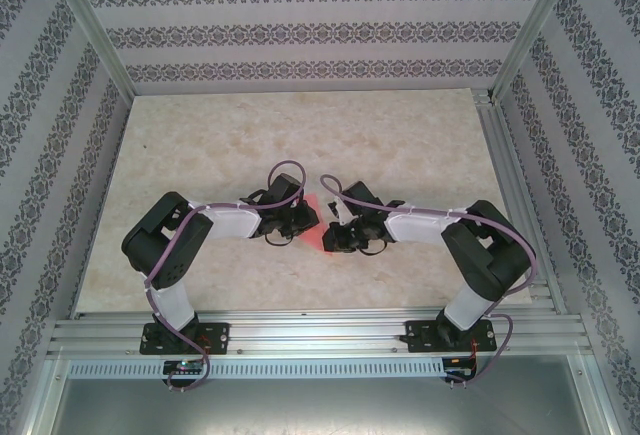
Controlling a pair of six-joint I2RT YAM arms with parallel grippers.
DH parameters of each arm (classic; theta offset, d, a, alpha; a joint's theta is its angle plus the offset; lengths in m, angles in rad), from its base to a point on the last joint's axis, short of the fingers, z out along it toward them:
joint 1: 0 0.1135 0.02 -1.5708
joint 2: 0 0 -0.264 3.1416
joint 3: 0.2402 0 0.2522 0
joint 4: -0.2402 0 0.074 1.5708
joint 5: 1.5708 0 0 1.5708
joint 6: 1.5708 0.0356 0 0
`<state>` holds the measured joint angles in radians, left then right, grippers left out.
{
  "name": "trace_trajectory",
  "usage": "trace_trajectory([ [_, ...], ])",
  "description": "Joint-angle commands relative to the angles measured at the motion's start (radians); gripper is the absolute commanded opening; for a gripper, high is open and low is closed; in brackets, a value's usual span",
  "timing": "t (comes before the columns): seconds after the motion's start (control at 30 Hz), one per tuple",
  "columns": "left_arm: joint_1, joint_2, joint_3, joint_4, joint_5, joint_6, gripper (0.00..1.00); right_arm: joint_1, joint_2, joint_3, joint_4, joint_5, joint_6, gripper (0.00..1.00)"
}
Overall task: Fold a paper plane with a square sheet of paper (pick it up from the middle)
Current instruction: Fourth fold the wing at the center of the table.
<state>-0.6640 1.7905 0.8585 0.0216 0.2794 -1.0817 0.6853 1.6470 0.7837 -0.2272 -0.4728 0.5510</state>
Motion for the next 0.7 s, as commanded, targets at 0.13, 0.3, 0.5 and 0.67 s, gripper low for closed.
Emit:
trace_trajectory([
  [0.13, -0.010, 0.026, 0.024, -0.034, 0.010, 0.020, 0.18, 0.006, 0.014, 0.031, 0.002, -0.008, 0.012, 0.13],
  [0.3, -0.010, 0.024, 0.026, -0.041, 0.010, 0.024, 0.18, 0.006, 0.067, -0.025, 0.028, 0.012, 0.019, 0.13],
  [0.5, -0.010, 0.023, 0.022, -0.042, 0.008, 0.026, 0.18, 0.004, 0.104, -0.106, 0.085, 0.011, 0.038, 0.12],
  [0.67, -0.009, 0.023, 0.021, -0.043, 0.007, 0.026, 0.17, 0.010, 0.008, -0.075, 0.039, 0.000, 0.031, 0.13],
])
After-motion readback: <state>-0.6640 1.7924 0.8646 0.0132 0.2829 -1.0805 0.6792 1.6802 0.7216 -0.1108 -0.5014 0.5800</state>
